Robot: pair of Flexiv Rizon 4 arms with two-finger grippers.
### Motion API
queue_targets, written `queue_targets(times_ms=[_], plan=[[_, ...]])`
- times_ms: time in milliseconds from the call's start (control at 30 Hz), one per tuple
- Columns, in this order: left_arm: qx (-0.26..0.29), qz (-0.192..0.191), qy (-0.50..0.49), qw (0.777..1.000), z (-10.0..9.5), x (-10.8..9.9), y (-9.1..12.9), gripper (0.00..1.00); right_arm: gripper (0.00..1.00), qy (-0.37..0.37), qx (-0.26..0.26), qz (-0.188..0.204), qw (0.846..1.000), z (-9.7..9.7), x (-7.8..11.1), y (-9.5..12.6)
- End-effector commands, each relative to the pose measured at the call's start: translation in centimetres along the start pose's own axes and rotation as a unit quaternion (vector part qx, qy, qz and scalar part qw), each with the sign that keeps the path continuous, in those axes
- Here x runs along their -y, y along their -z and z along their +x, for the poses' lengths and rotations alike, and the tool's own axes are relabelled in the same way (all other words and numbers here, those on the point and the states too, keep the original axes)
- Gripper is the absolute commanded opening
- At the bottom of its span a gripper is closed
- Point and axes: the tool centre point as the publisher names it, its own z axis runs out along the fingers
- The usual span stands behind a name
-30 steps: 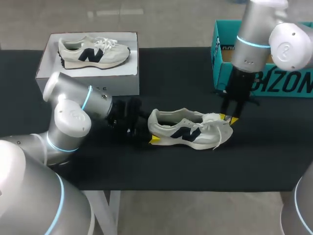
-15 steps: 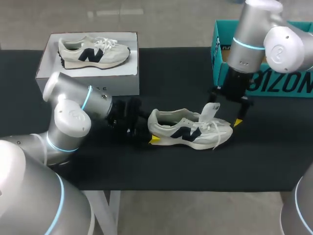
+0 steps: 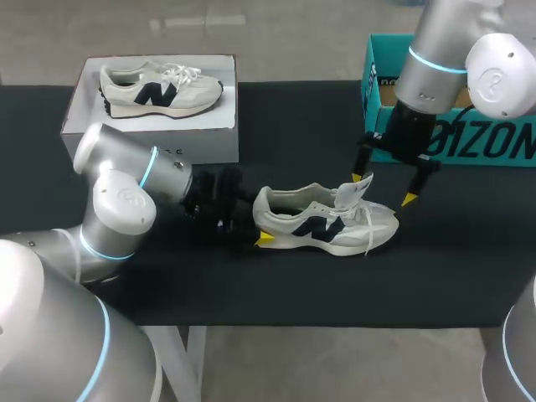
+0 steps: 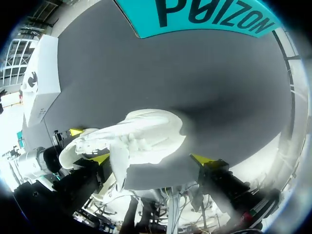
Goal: Take the shoe out of the shoebox, open the shoe tongue, remove and reinsert the insole, then place the shoe into the shoebox
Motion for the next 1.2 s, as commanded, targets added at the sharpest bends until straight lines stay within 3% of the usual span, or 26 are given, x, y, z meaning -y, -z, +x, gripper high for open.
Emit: queue_targets(times_ms=[33, 300, 500, 667, 867, 1100, 1200], plan=[[0.000, -0.001, 0.000, 1.000, 0.0, -0.1, 0.1, 0.00, 1.00, 0.012, -0.005, 0.001, 1.000, 1.1, 0.0, -0.7], [0.000, -0.001, 0.000, 1.000, 0.0, -0.1, 0.1, 0.00, 1.00, 0.053, -0.006, 0.004, 0.999, 4.4, 0.0, -0.7], [0.000, -0.001, 0.000, 1.000, 0.0, -0.1, 0.1, 0.00, 1.00, 0.054, 0.002, 0.003, 0.999, 4.6, 2.6, -0.2], [0.000, -0.001, 0.000, 1.000, 0.0, -0.1, 0.1, 0.00, 1.00, 0.024, 0.014, 0.000, 1.000, 2.6, 4.3, 0.3], [0.000, -0.001, 0.000, 1.000, 0.0, -0.1, 0.1, 0.00, 1.00, -0.026, 0.026, 0.007, 0.999, -1.0, 4.9, -0.1], [0.000, -0.001, 0.000, 1.000, 0.0, -0.1, 0.1, 0.00, 1.00, -0.071, 0.031, 0.023, 0.997, -4.4, 4.5, -1.7], [0.000, -0.001, 0.000, 1.000, 0.0, -0.1, 0.1, 0.00, 1.00, -0.073, 0.025, 0.029, 0.997, -4.6, 3.9, -2.4]])
